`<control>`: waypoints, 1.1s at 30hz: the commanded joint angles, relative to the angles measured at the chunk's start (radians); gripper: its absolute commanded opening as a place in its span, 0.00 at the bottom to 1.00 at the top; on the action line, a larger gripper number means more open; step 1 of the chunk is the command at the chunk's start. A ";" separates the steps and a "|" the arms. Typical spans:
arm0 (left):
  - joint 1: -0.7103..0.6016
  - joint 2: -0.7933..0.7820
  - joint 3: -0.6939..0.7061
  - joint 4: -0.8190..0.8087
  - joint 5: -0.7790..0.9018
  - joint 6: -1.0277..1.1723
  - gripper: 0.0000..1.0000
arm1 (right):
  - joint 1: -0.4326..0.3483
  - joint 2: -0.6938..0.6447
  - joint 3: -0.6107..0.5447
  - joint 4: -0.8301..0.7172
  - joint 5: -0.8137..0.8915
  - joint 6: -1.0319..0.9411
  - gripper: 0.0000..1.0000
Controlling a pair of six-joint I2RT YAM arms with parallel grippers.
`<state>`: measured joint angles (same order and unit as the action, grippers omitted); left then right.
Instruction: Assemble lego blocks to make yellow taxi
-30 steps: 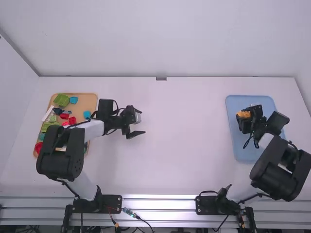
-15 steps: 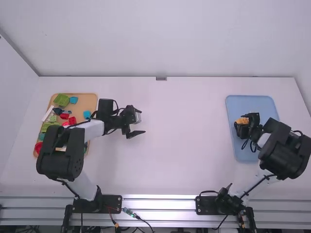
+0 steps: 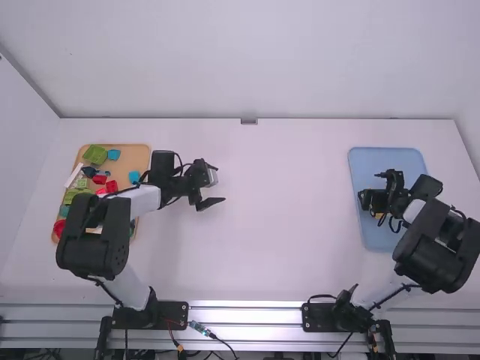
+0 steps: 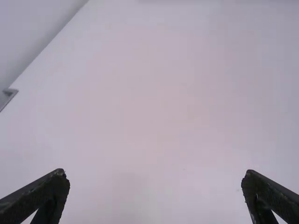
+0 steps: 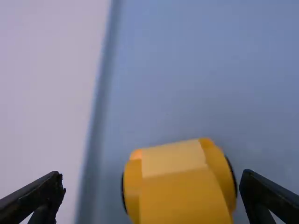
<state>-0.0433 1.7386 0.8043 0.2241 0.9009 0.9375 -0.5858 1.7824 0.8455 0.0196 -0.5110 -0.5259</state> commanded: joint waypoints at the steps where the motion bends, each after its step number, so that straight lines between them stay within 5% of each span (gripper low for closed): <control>1: -0.002 -0.014 -0.008 0.035 -0.037 -0.180 0.99 | 0.035 -0.127 0.067 -0.077 0.001 0.007 0.99; 10: -0.003 -0.021 0.017 0.177 -0.293 -0.654 0.99 | 0.194 -0.284 0.226 -0.323 0.305 0.243 0.99; 26: -0.157 -0.419 0.085 -0.238 -1.051 -0.943 0.99 | 0.558 -0.307 0.367 -0.422 0.460 0.450 0.99; 33: -0.085 -0.492 0.012 -0.224 -0.979 -0.937 0.92 | 0.586 -0.378 0.296 -0.351 0.511 0.521 0.92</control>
<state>-0.1513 1.2766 0.8509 0.0082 -0.0647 0.0204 0.0082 1.4532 1.1645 -0.3374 -0.0334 -0.0490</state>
